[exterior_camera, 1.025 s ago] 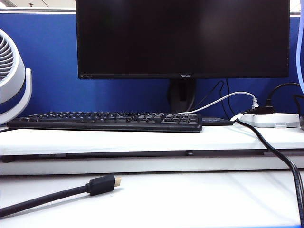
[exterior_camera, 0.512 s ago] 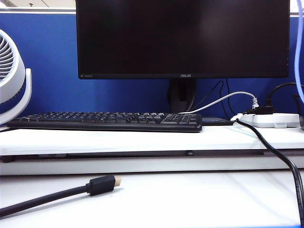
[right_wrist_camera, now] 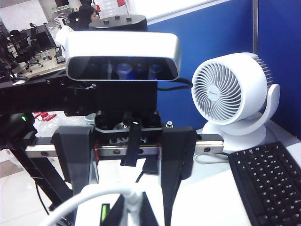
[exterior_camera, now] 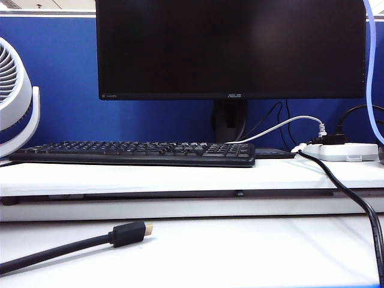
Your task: Pick up the Type-C charging cable and the charging base, insert one end of the Type-C charger into the corresponding slot on the base, and finally place the plugged-in charger back on the table.
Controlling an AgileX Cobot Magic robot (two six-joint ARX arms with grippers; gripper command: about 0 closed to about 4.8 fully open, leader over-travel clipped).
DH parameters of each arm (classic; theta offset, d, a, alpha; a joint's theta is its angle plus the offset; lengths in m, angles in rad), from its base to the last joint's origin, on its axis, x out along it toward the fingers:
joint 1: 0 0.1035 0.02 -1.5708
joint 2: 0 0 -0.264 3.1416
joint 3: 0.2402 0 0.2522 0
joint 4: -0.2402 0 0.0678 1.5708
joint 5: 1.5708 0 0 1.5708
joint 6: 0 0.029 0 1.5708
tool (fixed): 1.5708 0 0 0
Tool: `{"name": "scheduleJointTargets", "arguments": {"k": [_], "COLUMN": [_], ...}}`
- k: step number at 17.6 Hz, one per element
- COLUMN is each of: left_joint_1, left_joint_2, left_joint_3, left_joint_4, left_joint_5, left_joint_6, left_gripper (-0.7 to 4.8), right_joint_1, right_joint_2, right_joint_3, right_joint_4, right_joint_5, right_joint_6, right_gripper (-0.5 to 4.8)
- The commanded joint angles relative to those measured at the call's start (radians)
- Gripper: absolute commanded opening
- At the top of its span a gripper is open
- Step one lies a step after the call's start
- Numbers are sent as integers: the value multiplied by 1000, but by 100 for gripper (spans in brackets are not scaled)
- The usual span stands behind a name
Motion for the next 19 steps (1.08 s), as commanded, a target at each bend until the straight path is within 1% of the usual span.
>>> {"name": "scheduleJointTargets", "arguments": {"k": [1, 2, 3, 4, 5, 8, 9, 10, 11, 12, 13, 14, 15, 18, 19], "left_joint_1": [0, 0, 0, 0, 0, 0, 0, 0, 0, 0, 0, 0, 0, 1, 8], "left_joint_2": [-11, -11, -11, -11, -11, -11, -11, -11, -11, -11, -11, -11, -11, -11, -11], "left_joint_3": [14, 14, 14, 14, 14, 14, 14, 14, 14, 14, 14, 14, 14, 14, 14], "left_joint_4": [150, 159, 195, 205, 225, 215, 215, 215, 215, 215, 215, 214, 214, 195, 145], "left_joint_5": [-3, 4, 15, 15, 11, 19, 19, 19, 27, 31, 34, 34, 34, 9, -31], "left_joint_6": [3, 1, -2, -2, -29, -27, -27, -27, -27, -27, -27, -27, -27, -23, 8], "left_gripper": [-5, -5, -5, -5, -5, -5, -5, -5, -5, -5, -5, -5, -5, -5, -5], "right_joint_1": [6, 6, 6, 6, 6, 6, 6, 6, 6, 6, 6, 6, 6, 5, -6], "right_joint_2": [3, 3, 4, 4, 4, -11, -22, -25, -27, -26, -26, -26, -27, -36, -75], "right_joint_3": [-8, -8, -8, -8, -8, -8, -8, -8, -8, -8, -8, -8, -8, -8, -8], "right_joint_4": [-125, -125, -124, -125, -127, -93, -58, -56, -56, -56, -57, -56, -56, -27, -5], "right_joint_5": [-26, -26, -26, -26, -24, -18, -10, 0, 16, 19, 19, 19, 45, 55, 168], "right_joint_6": [-114, -110, -53, -63, -90, -87, -84, -83, -82, -82, -82, -82, -71, -60, -61], "right_gripper": [-7, -7, -7, -7, -7, -6, -3, 6, 103, 123, 123, 156, 218, 221, 221]}}
